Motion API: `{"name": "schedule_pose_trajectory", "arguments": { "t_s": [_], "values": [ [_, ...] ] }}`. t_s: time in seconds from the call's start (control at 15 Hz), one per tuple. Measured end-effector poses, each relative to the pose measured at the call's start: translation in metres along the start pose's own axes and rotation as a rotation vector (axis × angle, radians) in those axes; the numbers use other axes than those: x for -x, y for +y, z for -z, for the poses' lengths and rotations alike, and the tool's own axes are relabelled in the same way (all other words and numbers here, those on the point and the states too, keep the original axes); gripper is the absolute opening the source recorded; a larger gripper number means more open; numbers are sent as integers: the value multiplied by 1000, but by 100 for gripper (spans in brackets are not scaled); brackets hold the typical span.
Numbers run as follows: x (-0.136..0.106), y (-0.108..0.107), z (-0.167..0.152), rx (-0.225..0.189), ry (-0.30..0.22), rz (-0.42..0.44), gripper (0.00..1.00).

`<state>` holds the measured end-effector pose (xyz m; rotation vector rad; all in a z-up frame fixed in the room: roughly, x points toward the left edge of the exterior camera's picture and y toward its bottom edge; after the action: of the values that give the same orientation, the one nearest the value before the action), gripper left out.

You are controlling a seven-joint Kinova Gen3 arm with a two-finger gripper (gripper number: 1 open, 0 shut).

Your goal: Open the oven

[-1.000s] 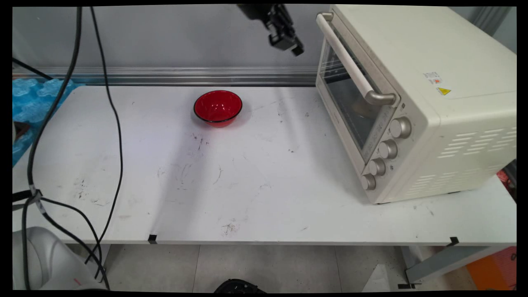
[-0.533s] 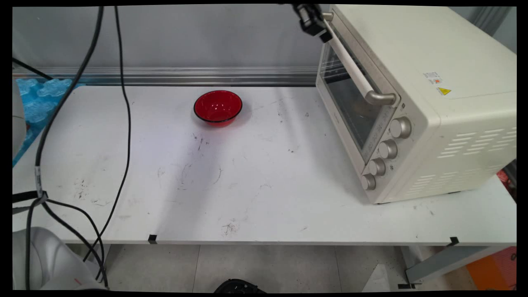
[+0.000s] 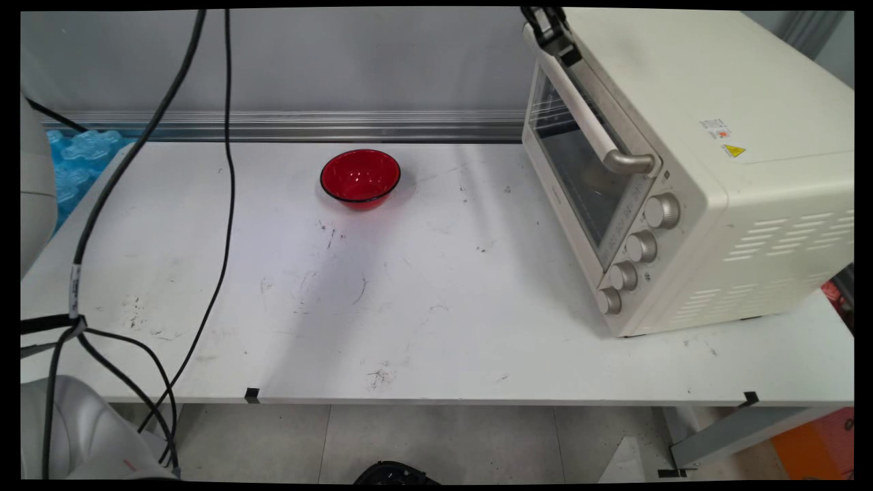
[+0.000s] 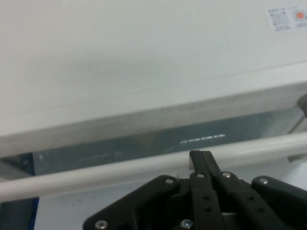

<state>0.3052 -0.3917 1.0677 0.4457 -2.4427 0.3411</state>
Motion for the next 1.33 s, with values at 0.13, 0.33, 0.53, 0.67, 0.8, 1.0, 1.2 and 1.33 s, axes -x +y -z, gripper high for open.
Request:
{"name": "schedule_pose_trajectory", "arguments": {
  "t_s": [0.13,0.33,0.53,0.67,0.8,1.0,1.2,1.33],
  "values": [
    [-4,-1,-9,-6,0,10,0],
    [-6,-4,-23,-15,-2,30,0],
    [-5,-7,-35,-20,-3,45,0],
    [-2,-8,-45,-20,-7,55,0],
    [-1,-9,-52,-19,-7,61,0],
    [1,-10,-62,-17,-5,71,0],
    [4,-10,-72,-15,-3,82,0],
    [6,-10,-77,-12,-3,89,0]
  ]
}}
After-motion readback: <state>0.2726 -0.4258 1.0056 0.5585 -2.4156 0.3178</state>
